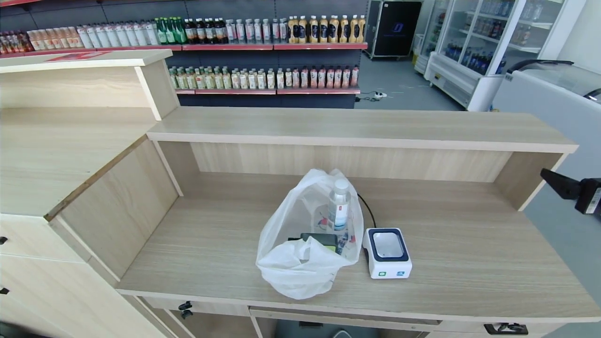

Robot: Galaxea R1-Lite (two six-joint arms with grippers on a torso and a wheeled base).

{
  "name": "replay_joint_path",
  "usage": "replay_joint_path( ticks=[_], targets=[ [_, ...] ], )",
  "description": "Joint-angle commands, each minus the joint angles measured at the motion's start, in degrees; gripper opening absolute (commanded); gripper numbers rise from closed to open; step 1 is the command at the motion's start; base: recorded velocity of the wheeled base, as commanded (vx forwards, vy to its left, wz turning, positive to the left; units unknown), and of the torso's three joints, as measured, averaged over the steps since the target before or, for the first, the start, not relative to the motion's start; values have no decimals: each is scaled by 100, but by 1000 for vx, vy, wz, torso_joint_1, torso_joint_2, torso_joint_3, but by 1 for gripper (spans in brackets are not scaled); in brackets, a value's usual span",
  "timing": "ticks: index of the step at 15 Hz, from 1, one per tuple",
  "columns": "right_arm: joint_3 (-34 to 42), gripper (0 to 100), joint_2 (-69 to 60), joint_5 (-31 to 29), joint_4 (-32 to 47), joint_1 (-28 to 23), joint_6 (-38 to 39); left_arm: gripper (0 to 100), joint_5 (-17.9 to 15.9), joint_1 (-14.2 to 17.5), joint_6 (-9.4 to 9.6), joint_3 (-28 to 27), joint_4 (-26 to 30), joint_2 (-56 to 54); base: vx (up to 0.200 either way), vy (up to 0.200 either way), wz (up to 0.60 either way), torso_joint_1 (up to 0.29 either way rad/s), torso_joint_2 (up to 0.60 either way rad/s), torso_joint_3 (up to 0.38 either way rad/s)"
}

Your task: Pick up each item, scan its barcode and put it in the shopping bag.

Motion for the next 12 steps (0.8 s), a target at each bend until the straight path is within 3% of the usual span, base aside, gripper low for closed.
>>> replay_joint_path(
  ticks=[1, 9, 12],
  targets=[
    [511, 100, -935, -9, 437, -7, 141, 0, 2, 2, 5, 0, 0, 0, 0, 0, 0, 0, 0, 0],
    [2778, 100, -3809, -80, 719, 732, 659, 0, 2, 2, -4, 0, 0, 0, 0, 0, 0, 0, 0, 0],
    [2778, 100, -4943, -80, 2037, 811, 756, 0, 2, 2, 5, 0, 0, 0, 0, 0, 0, 0, 0, 0]
  ],
)
